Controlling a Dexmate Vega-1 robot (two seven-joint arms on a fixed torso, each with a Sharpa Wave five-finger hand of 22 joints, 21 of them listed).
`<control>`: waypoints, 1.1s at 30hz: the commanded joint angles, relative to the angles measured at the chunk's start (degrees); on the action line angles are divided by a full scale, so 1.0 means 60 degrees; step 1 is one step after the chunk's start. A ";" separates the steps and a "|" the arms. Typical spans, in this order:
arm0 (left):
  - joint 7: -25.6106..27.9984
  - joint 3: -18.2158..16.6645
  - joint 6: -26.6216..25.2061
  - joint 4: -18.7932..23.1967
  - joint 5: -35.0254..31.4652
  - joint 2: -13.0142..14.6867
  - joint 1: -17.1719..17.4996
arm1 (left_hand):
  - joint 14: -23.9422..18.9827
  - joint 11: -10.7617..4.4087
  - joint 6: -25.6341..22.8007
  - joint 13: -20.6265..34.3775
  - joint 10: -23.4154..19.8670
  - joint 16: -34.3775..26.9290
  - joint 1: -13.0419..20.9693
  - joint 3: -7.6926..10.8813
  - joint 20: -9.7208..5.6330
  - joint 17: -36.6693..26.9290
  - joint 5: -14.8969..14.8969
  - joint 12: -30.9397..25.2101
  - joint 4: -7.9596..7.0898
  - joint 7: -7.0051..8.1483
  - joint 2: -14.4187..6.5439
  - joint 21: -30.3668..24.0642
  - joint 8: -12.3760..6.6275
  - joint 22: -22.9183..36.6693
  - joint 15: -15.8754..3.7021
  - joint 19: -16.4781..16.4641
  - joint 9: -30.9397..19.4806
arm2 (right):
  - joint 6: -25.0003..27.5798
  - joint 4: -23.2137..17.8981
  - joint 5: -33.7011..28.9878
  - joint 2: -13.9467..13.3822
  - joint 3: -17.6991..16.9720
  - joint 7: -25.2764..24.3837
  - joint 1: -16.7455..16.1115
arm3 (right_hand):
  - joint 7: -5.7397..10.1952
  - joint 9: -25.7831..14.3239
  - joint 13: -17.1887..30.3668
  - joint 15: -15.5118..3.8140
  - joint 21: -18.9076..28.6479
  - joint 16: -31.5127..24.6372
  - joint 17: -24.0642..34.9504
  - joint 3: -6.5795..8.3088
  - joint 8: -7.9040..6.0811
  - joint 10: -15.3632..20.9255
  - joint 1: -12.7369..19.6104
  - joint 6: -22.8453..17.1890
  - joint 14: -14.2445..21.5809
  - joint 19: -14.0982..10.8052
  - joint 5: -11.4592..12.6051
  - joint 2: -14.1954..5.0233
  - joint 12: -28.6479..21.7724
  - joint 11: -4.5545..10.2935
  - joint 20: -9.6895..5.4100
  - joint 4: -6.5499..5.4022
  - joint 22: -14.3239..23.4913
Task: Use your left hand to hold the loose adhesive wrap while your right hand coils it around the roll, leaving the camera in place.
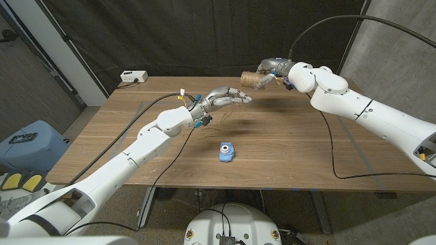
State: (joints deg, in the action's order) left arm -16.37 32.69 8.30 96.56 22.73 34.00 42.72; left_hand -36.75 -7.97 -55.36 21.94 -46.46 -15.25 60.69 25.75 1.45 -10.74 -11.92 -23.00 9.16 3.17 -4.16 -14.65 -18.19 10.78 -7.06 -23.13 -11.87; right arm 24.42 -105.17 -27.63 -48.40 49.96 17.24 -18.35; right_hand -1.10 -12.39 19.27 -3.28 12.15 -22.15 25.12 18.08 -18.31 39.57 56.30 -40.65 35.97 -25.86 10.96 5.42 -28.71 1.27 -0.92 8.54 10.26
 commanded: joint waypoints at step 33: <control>-0.0356 -0.0221 -0.0024 0.0427 0.0236 -0.0145 -0.0113 | -0.0156 0.0027 -0.0104 0.0159 -0.0092 0.0077 0.0006 -0.0076 0.0032 -0.0019 -0.0080 0.0034 -0.0018 -0.0071 -0.0110 -0.0053 0.0042 0.0044 0.0040 -0.0070 -0.0023 | 0.0172 -0.0110 0.0158 -0.0276 -0.0053 0.0014 -0.0349 | 0.1235 -0.0049 0.0054 -0.1476 0.0037 0.0057 0.0063 -0.0036 -0.0034 0.1297 0.0516 -0.1356 0.0094 -0.0074 0.0064 -0.1130 0.0043 0.1291 -0.0016 -0.0018 0.0028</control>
State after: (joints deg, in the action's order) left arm -18.17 31.39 8.19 98.89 24.29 33.52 42.55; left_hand -37.05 -7.98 -55.68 22.74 -46.46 -14.82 60.47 25.34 1.44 -10.81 -11.92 -23.01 9.08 2.86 -4.38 -14.65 -18.19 10.78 -6.75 -23.13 -11.86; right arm 25.44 -105.65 -26.79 -49.51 49.82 17.48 -19.83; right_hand -1.09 -12.36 19.30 -3.46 12.15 -21.74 25.35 18.08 -18.07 39.57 56.30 -40.64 36.16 -25.85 11.01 5.42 -28.07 1.28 -0.91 8.54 10.25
